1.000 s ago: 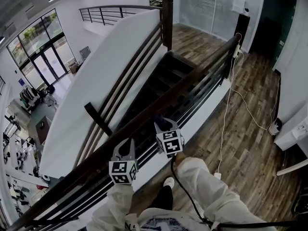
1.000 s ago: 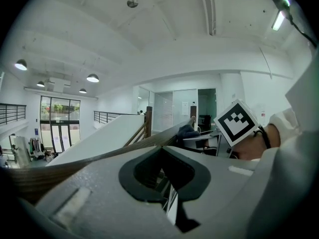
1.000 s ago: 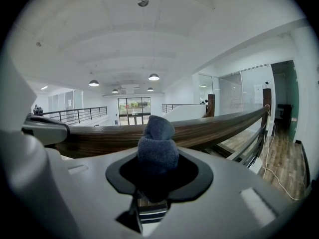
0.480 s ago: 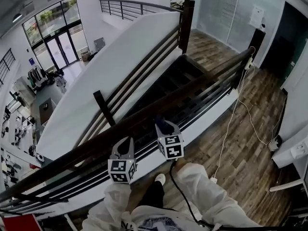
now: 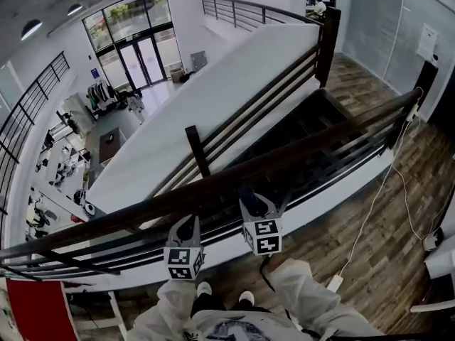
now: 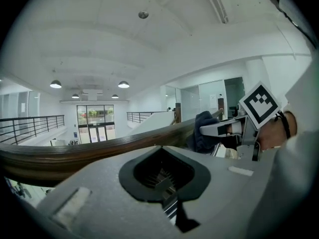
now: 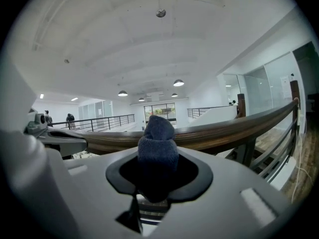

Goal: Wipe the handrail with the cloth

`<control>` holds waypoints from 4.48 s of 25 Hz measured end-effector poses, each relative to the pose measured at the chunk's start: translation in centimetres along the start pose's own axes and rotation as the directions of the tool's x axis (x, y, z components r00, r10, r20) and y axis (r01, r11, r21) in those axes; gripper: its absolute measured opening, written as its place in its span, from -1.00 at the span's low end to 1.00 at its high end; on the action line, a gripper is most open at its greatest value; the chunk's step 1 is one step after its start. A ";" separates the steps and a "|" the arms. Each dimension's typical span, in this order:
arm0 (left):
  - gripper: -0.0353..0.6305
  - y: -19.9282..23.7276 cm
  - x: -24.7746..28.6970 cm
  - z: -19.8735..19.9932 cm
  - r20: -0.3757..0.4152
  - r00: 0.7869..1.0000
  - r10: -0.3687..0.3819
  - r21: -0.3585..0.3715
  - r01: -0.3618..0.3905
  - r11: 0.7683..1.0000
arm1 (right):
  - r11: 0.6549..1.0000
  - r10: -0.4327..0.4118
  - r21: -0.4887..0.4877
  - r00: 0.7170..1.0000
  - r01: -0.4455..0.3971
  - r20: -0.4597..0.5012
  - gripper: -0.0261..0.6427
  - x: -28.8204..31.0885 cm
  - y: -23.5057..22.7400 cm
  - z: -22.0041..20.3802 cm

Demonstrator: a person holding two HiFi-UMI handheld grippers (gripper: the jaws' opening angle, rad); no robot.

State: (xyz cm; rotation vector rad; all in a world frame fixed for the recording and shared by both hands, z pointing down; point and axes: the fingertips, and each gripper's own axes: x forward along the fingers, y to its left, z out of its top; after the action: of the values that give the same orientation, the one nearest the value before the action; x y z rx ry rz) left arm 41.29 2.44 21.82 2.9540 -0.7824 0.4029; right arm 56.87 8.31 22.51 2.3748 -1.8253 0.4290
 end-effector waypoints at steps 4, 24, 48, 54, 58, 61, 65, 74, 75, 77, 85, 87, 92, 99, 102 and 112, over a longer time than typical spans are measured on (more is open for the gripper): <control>-0.91 3.4 -2.2 -1.5 -0.022 0.997 0.080 -0.003 -0.080 0.997 | 0.997 0.076 -0.003 0.997 -0.076 -0.006 -0.58 1.3 4.5 -1.2; -0.91 24.0 -19.7 -11.8 -0.039 0.928 0.371 -0.091 -0.374 0.923 | 0.919 0.371 -0.100 0.922 -0.382 -0.115 -0.58 6.7 33.2 -8.1; -0.91 50.3 -46.5 -23.5 -0.125 0.790 0.601 -0.225 -0.612 0.758 | 0.748 0.585 -0.127 0.737 -0.652 -0.338 -0.58 10.3 74.3 -16.1; -0.91 53.0 -48.4 -26.1 -0.141 0.764 0.629 -0.217 -0.644 0.734 | 0.713 0.613 -0.118 0.696 -0.691 -0.374 -0.58 11.7 79.1 -17.8; -0.91 55.0 -49.1 -27.3 -0.140 0.756 0.639 -0.217 -0.653 0.725 | 0.699 0.627 -0.105 0.677 -0.707 -0.387 -0.58 12.9 82.1 -18.8; -0.91 57.3 -49.2 -28.1 -0.143 0.753 0.642 -0.213 -0.657 0.723 | 0.694 0.629 -0.097 0.667 -0.713 -0.400 -0.58 14.3 84.7 -19.4; -0.91 59.1 -48.3 -28.6 -0.149 0.753 0.641 -0.210 -0.657 0.724 | 0.694 0.630 -0.089 0.662 -0.715 -0.405 -0.58 15.8 86.6 -19.9; -0.91 66.7 -48.5 -31.5 -0.150 0.761 0.631 -0.217 -0.648 0.730 | 0.692 0.641 -0.059 0.650 -0.720 -0.408 -0.58 19.4 95.2 -22.4; -0.91 67.2 -48.3 -31.6 -0.148 0.761 0.632 -0.215 -0.648 0.731 | 0.692 0.642 -0.055 0.649 -0.720 -0.408 -0.58 19.7 95.7 -22.6; -0.91 67.7 -47.5 -31.6 -0.145 0.763 0.630 -0.211 -0.646 0.733 | 0.692 0.646 -0.046 0.646 -0.721 -0.406 -0.58 20.4 96.0 -22.8; -0.91 67.2 -47.1 -31.7 -0.143 0.763 0.631 -0.212 -0.646 0.733 | 0.685 0.647 -0.056 0.642 -0.726 -0.412 -0.58 22.4 97.5 -23.4; -0.91 66.9 -47.4 -31.8 -0.146 0.761 0.632 -0.226 -0.647 0.728 | 0.694 0.639 -0.049 0.645 -0.719 -0.420 -0.58 22.8 97.4 -23.7; -0.91 66.3 -49.1 -32.8 -0.161 0.750 0.642 -0.251 -0.660 0.708 | 0.696 0.629 -0.065 0.650 -0.715 -0.427 -0.58 22.9 97.7 -24.2; -0.91 65.5 -49.1 -33.0 -0.172 0.752 0.637 -0.248 -0.659 0.710 | 0.705 0.617 -0.067 0.657 -0.706 -0.433 -0.58 22.8 96.8 -24.2; -0.91 65.3 -49.0 -33.0 -0.172 0.752 0.636 -0.251 -0.658 0.710 | 0.707 0.615 -0.068 0.659 -0.704 -0.434 -0.58 22.7 96.3 -24.3; -0.91 63.4 -47.3 -32.8 -0.171 0.763 0.624 -0.261 -0.646 0.718 | 0.709 0.605 -0.083 0.664 -0.701 -0.440 -0.58 22.4 93.3 -24.1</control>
State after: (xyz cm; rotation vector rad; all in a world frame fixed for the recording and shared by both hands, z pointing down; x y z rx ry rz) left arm -37.32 -25.99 40.31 2.2865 -1.6830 0.3643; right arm -31.10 -31.17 44.54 1.2646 -2.3114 0.6278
